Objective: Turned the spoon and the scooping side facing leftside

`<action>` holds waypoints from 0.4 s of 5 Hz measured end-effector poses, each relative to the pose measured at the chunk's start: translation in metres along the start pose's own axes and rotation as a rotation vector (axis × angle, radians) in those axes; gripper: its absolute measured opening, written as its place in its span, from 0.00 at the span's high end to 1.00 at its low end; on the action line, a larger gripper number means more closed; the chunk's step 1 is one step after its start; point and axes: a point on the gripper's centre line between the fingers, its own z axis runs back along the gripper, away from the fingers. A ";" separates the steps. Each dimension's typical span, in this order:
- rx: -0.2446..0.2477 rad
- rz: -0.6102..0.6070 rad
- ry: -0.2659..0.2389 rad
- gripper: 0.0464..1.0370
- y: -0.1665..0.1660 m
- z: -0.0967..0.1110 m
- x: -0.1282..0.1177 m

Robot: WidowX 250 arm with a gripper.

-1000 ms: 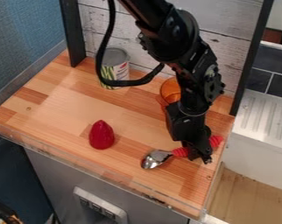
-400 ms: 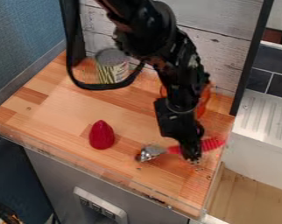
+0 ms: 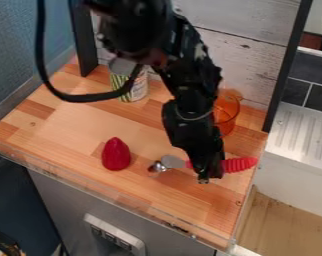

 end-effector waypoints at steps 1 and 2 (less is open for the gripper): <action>0.037 -0.112 0.019 0.71 0.003 0.002 0.001; 0.030 -0.095 0.012 0.71 -0.002 0.003 0.013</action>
